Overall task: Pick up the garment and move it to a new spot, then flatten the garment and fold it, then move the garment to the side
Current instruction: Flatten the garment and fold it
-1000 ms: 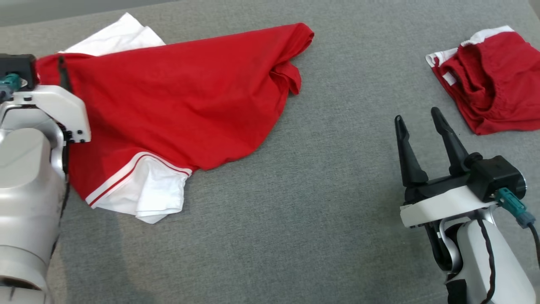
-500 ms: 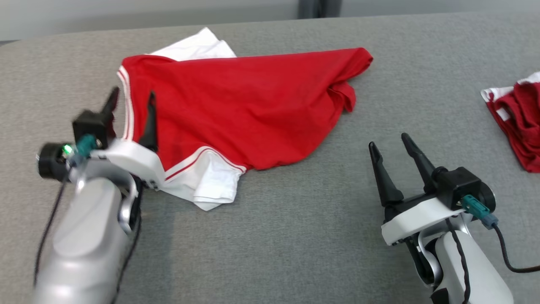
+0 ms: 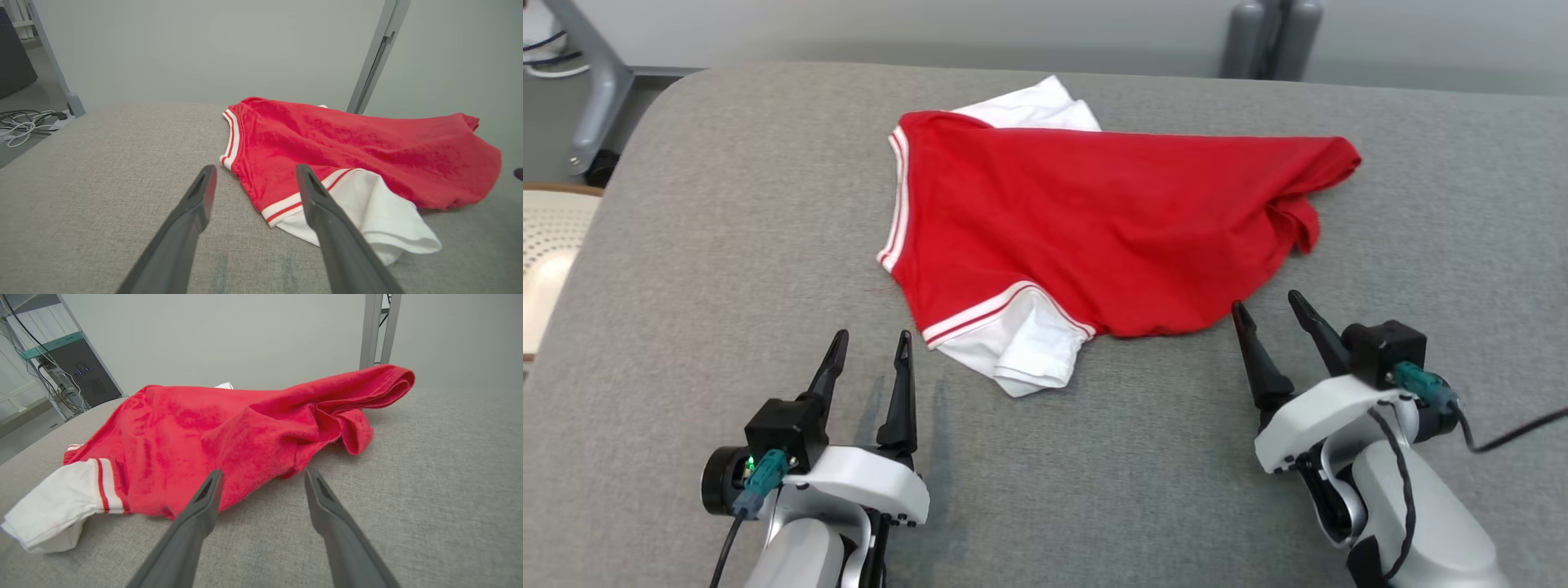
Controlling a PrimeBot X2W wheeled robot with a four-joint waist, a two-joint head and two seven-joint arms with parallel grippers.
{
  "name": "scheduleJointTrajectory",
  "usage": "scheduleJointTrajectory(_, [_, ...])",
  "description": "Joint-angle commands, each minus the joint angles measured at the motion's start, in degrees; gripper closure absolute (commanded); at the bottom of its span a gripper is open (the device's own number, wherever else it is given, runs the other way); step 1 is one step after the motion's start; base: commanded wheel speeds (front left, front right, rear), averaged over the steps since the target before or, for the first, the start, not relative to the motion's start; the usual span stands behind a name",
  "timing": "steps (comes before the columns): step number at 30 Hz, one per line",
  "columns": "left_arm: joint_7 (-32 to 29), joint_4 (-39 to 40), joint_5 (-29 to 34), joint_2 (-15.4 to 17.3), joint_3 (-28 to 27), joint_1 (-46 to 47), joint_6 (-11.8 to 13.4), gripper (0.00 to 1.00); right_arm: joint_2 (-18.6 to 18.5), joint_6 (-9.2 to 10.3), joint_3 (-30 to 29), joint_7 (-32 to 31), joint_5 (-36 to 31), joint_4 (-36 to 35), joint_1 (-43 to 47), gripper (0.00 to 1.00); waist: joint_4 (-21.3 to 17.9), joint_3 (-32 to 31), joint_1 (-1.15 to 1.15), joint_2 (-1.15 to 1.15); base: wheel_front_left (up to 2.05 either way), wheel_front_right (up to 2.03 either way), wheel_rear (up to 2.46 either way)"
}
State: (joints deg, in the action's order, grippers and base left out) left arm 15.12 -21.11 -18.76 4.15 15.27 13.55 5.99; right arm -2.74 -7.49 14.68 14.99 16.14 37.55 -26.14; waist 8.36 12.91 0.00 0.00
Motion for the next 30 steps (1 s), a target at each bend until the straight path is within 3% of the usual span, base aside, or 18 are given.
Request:
scheduleJointTrajectory(1, [0.0, 1.1, 0.3, -0.2, -0.6, -0.7, 0.2, 0.00, -0.4, -0.01, -0.3, 0.3, 1.2, 2.3, -1.8, 0.00, 1.9, 0.1, 0.00, 0.00, 0.00, 0.00, 0.00])
scheduleJointTrajectory(7, [0.0, 2.1, 1.3, -0.6, -1.2, -1.0, -0.3, 0.00, -0.3, -0.01, 1.8, 0.3, 10.3, 11.3, -6.9, 0.00, 4.3, 1.3, 0.00, 0.00, 0.00, 0.00, 0.00])
scheduleJointTrajectory(11, [0.0, 2.2, 1.8, -0.7, -1.4, -0.5, -0.4, 0.00, -0.4, -0.01, 2.8, 0.3, 12.4, 14.7, -9.6, 0.03, 5.0, 1.9, 0.00, 0.00, 0.00, 0.00, 0.00])
scheduleJointTrajectory(12, [0.0, 2.3, 1.8, -0.8, -1.5, -0.4, -0.5, 0.00, -0.3, -0.01, 3.2, 0.3, 12.9, 14.8, -10.1, 0.42, 5.1, 2.0, 0.00, 0.00, 0.00, 0.00, 0.00])
scheduleJointTrajectory(13, [0.0, 2.3, 2.0, -0.9, -1.5, -0.4, -0.5, 0.00, -0.3, -0.01, 3.5, 0.3, 13.5, 14.5, -10.2, 0.70, 5.2, 2.0, 0.00, 0.00, 0.00, 0.00, 0.00])
scheduleJointTrajectory(15, [0.0, 2.4, 2.1, -0.9, -1.8, -0.6, -0.4, 0.00, -0.4, -0.01, 4.4, 0.3, 14.1, 13.0, -10.0, 1.00, 5.1, 2.0, 0.00, 0.00, 0.00, 0.00, 0.00])
scheduleJointTrajectory(22, [0.0, 2.5, 2.0, -1.1, -2.4, -2.0, -0.6, 0.00, -0.3, -0.01, 6.2, 0.3, 11.7, 3.1, -4.6, 1.00, 3.1, 0.8, 0.00, 0.00, 0.00, 0.00, 0.00])
scheduleJointTrajectory(30, [0.0, 2.7, 2.2, -1.1, -2.8, -2.6, -1.0, 0.00, -0.4, -0.02, 13.1, 0.3, 10.1, -11.6, 2.8, 1.00, 0.0, -0.7, 0.00, 0.00, 0.00, 0.00, 0.00])
